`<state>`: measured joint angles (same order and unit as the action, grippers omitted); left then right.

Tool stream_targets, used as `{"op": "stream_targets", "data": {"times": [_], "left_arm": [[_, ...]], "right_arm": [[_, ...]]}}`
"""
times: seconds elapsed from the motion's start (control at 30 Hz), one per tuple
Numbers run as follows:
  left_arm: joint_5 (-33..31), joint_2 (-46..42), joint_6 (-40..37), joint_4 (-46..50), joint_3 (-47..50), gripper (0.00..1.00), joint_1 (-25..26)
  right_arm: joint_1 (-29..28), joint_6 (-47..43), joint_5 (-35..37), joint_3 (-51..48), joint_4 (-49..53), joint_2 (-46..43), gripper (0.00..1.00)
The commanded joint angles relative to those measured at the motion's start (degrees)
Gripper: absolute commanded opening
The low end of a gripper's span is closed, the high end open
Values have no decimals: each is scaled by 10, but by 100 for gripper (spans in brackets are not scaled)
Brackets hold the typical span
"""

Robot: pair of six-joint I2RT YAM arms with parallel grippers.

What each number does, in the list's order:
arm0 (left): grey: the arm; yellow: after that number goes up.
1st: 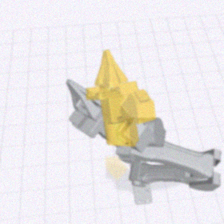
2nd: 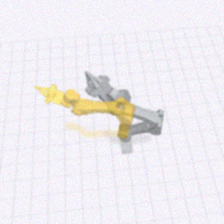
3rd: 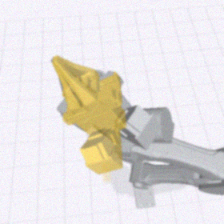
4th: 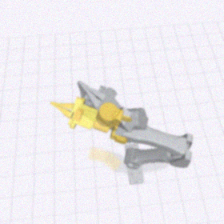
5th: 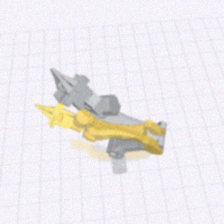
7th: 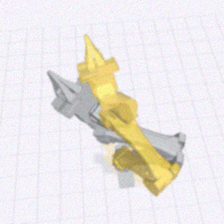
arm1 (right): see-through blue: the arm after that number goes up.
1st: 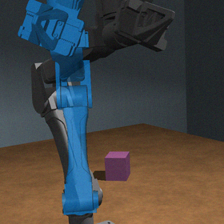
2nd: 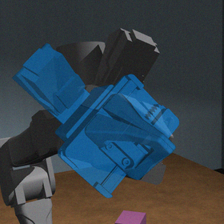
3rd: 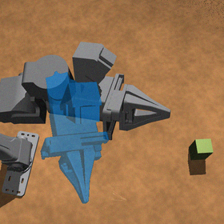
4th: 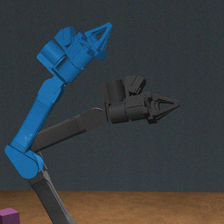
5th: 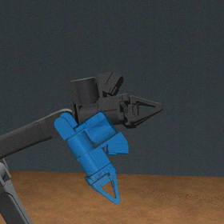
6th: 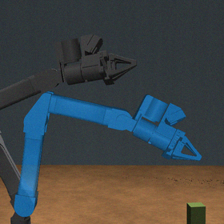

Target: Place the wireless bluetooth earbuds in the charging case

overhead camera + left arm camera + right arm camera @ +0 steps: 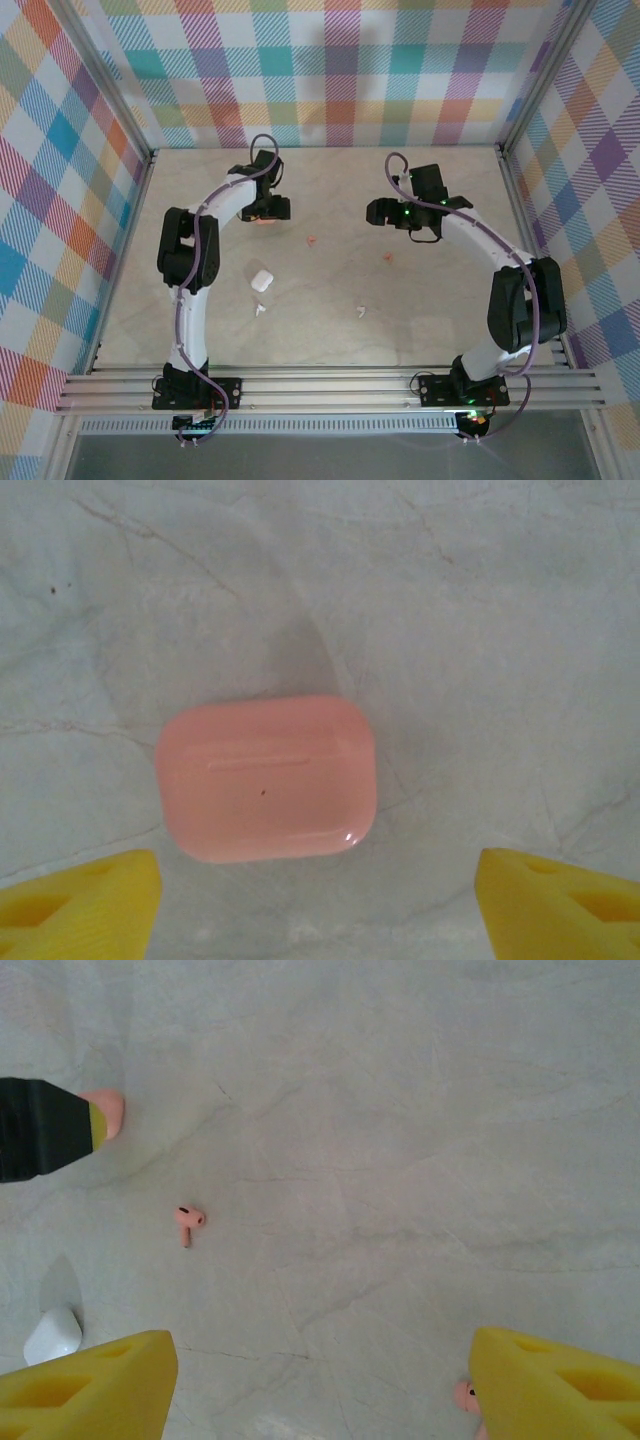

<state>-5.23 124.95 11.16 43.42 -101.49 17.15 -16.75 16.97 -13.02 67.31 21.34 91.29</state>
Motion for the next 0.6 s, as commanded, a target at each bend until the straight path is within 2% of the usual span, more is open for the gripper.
{"op": "stream_targets", "data": {"times": [0.0, 0.57], "left_arm": [[-3, 25, 12, 15, -25, 82, -3], [3, 40, 27, 4, -33, 79, -20]], "right_arm": [[-3, 9, -17, 23, 12, 2, 76], [-4, 27, -34, 43, 17, 23, 74]]}}
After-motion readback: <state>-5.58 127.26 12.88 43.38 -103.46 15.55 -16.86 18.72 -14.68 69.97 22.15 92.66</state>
